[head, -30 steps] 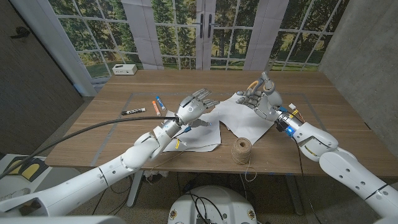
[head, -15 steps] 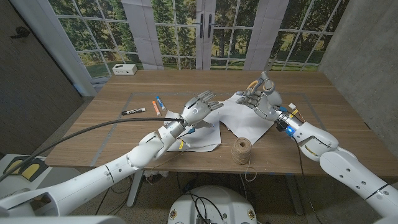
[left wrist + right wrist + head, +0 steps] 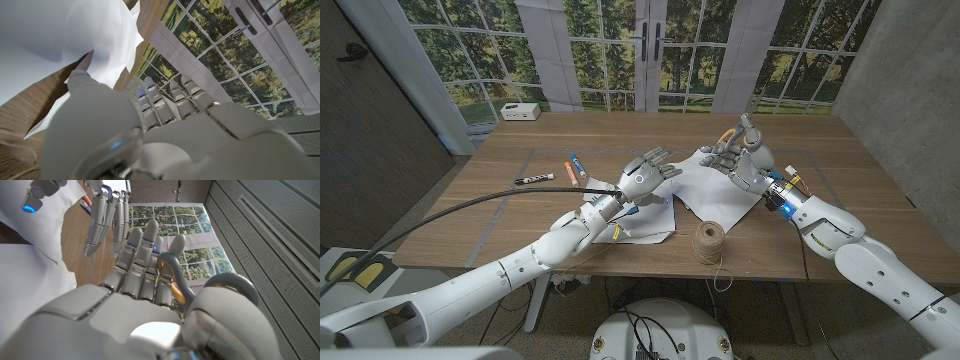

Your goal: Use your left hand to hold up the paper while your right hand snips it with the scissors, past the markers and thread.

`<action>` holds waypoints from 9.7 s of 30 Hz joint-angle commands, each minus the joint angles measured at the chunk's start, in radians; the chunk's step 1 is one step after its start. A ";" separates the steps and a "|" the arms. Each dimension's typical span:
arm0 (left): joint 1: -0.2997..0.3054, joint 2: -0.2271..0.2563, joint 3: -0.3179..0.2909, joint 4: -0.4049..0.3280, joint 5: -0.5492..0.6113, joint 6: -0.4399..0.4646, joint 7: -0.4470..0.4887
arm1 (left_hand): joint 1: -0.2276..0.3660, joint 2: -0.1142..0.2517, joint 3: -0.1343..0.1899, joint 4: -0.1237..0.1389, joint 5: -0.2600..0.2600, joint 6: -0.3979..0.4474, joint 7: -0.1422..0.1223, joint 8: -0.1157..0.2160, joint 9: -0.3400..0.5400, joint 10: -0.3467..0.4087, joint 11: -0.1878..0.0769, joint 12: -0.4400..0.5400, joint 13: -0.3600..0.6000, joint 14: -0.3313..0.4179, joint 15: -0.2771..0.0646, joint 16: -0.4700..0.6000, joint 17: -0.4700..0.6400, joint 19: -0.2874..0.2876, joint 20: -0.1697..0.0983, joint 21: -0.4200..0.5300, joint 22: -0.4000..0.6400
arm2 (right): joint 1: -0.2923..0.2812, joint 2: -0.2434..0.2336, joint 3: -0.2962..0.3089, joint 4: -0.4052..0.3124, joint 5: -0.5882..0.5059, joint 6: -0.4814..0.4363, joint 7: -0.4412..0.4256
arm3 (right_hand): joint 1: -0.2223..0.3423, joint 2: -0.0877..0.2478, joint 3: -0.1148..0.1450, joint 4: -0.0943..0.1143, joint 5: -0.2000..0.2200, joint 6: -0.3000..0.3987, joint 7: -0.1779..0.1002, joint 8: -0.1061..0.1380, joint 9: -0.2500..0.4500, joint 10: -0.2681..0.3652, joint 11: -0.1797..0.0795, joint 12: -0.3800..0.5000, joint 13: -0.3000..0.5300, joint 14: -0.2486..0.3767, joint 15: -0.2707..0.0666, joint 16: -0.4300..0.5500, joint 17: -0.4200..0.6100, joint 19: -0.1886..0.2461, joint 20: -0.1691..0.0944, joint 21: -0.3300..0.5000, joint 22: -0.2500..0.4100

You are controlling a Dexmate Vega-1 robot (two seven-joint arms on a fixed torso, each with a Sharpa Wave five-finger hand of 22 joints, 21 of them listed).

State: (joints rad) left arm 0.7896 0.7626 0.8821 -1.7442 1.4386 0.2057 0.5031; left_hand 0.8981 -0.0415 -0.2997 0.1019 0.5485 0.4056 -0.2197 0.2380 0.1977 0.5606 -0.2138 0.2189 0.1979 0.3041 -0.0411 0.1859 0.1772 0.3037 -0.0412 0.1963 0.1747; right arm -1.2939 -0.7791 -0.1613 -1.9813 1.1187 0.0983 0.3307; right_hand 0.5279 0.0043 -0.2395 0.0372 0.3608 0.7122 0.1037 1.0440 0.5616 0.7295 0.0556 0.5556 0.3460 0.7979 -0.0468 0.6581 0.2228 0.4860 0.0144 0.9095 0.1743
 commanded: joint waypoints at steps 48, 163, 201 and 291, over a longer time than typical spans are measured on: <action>-0.106 -0.118 0.178 0.215 0.018 0.118 0.099 | 0.101 0.031 0.026 -0.033 0.018 0.047 -0.001 -0.002 0.004 0.027 -0.003 -0.002 0.001 0.040 -0.173 0.005 0.002 0.037 -0.030 0.004 0.001 | -0.051 -0.001 0.035 -0.019 0.010 0.025 0.022 | 0.001 0.021 0.001 -0.019 -0.005 -0.047 0.043 0.023 0.001 0.077 -0.007 -0.009 0.005 -0.051 -0.098 -0.007 0.004 0.017 0.008 -0.031 0.006; -0.244 -0.212 0.324 0.380 -0.059 0.110 0.038 | 0.217 0.132 0.044 -0.052 -0.072 0.218 0.000 0.014 0.002 0.189 0.001 0.012 0.000 0.275 -0.183 0.022 0.005 0.092 -0.071 0.000 0.000 | -0.069 0.016 0.075 0.003 0.060 0.004 0.075 | -0.012 0.033 0.001 -0.040 -0.014 -0.056 0.049 0.045 -0.016 0.081 -0.004 -0.025 0.011 -0.063 -0.088 -0.028 0.000 0.043 0.029 -0.099 0.006; -0.203 -0.226 0.280 0.406 -0.168 0.092 0.143 | -0.059 0.223 1.119 -0.203 -0.346 0.439 0.008 0.327 0.231 0.521 -0.001 0.162 0.342 0.764 -0.198 0.021 0.059 0.169 -0.058 0.024 0.018 | -0.092 0.020 0.080 -0.008 0.054 0.016 0.085 | -0.023 0.040 0.000 -0.043 -0.017 -0.048 0.052 0.053 -0.026 0.085 -0.008 -0.029 0.014 -0.068 -0.084 -0.038 -0.001 0.047 0.039 -0.130 0.006; -0.322 -0.244 0.302 0.513 0.005 0.407 0.250 | 0.019 0.228 1.069 -0.156 -0.342 0.398 0.005 0.453 0.396 0.410 0.000 0.371 0.667 0.828 -0.196 0.021 0.324 0.152 -0.043 0.070 0.030 | -0.163 -0.098 0.114 -0.067 0.020 -0.100 0.006 | -0.036 0.051 0.000 -0.055 -0.026 -0.060 0.060 0.024 -0.099 0.068 0.014 -0.063 -0.009 -0.086 -0.052 -0.065 -0.003 0.060 0.073 -0.193 0.007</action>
State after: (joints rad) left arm 0.5034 0.5414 1.1665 -1.2688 1.4331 0.6097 0.7450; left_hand 0.8585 0.1445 0.7603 -0.0626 0.1964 0.7401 -0.1968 0.6831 0.3325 0.9634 -0.2073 0.4465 0.7581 1.1362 -0.2194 0.2089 0.4944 0.4568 -0.0484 0.2631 0.2044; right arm -1.4405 -0.8612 -0.0529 -2.0439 1.1359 0.0209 0.3445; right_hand 0.4951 0.0478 -0.2368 -0.0125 0.3363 0.6748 0.1342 1.0681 0.4617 0.7330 0.0590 0.4938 0.3338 0.7564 -0.0347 0.5952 0.2184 0.5449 0.0807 0.7201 0.1789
